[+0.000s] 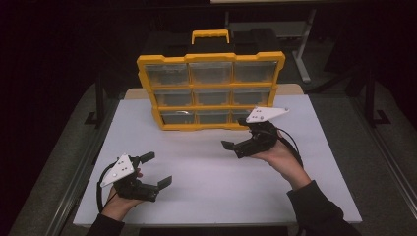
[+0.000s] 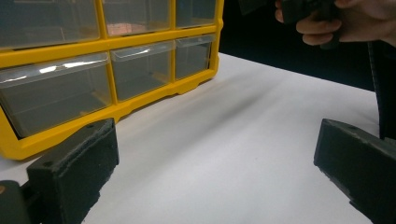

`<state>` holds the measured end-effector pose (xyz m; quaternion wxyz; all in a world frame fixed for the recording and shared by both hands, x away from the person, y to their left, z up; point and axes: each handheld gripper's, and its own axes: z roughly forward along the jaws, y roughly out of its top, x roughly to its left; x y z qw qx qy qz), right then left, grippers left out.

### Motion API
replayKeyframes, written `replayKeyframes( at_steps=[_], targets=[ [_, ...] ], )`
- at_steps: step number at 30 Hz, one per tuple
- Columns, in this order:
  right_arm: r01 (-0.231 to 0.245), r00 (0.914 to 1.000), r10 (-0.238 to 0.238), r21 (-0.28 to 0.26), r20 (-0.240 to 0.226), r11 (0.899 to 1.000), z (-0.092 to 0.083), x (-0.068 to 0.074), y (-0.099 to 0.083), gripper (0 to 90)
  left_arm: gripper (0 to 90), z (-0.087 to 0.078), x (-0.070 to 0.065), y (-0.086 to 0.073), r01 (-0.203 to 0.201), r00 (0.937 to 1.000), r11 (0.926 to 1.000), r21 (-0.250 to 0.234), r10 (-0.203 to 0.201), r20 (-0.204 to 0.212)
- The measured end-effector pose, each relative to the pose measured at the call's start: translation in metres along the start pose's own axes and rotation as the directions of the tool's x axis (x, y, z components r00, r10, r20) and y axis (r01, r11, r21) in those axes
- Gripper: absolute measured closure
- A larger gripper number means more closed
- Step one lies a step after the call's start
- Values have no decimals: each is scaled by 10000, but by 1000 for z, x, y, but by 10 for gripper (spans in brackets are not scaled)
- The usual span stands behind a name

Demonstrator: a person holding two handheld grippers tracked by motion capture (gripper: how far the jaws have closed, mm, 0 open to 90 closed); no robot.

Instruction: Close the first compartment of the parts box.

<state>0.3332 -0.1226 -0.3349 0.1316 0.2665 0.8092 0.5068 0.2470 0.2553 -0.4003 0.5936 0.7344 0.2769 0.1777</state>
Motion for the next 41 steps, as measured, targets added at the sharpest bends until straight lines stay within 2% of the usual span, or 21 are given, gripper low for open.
replayKeyframes(
  at_steps=[4,5,6,7,8,11,12,15,16,17,21,23,24,25,26,28,31,41],
  targets=[
    [-318,9993,322,-209,189,9993,-8,0,-17,41,0,-1,0,0,-30,10000,10000,87,30,-4],
    [-446,9984,456,-295,328,9986,-12,0,-27,37,0,-1,0,0,-3,10000,10000,58,3,1],
    [-446,9984,456,-295,328,9986,-12,0,-27,37,0,-1,0,0,-3,10000,10000,58,3,1],
    [-558,9972,575,-354,488,9978,-16,-1,-36,35,0,-1,0,0,-2,10000,10000,17,2,7],
    [-558,9972,575,-354,488,9978,-16,-1,-36,35,0,-1,0,0,-2,10000,10000,17,2,7],
    [-793,9930,847,-666,826,9946,-27,-2,-57,31,0,-2,1,1,-51,10000,10000,9,51,14],
    [-793,9930,847,-666,826,9946,-27,-2,-57,31,0,-2,1,1,-51,10000,10000,9,51,14],
    [-1065,9876,1163,-940,1053,9899,-40,-1,-77,26,0,-1,1,1,-35,10000,10000,-67,35,33],
    [-1065,9876,1163,-940,1053,9899,-40,-1,-77,26,0,-1,1,2,-50,10000,10000,-74,50,38],
    [-1034,9845,1184,-1166,1297,9878,-47,0,-87,25,0,-1,0,3,-96,9999,9999,-88,96,52],
    [-1217,9755,1493,-1693,1614,9780,-61,2,-104,19,0,1,1,3,-81,9999,9998,-154,83,114],
    [-1226,9740,1530,-1791,1672,9762,-64,3,-107,20,0,1,2,3,-89,9999,9998,-156,91,120],
    [-1270,9689,1639,-1959,1852,9724,-70,5,-113,20,0,0,3,3,-175,9998,9998,-132,177,107],
    [-1270,9689,1639,-1959,1852,9724,-70,5,-113,20,0,0,4,3,-127,9999,9998,-171,129,95],
    [-1331,9651,1762,-2167,1936,9671,-75,7,-118,17,0,0,4,3,-108,9999,9998,-179,109,84],
    [-1353,9637,1797,-2191,1975,9663,-77,8,-121,16,0,-1,5,3,-100,9999,9998,-182,102,94],
    [-1474,9566,1976,-2295,2140,9621,-84,9,-130,16,0,0,5,2,-115,9999,9998,-141,116,75],
    [-1542,9508,2114,-2459,2264,9570,-92,8,-135,16,0,0,5,2,-160,9999,9998,-99,161,56]
  ],
)
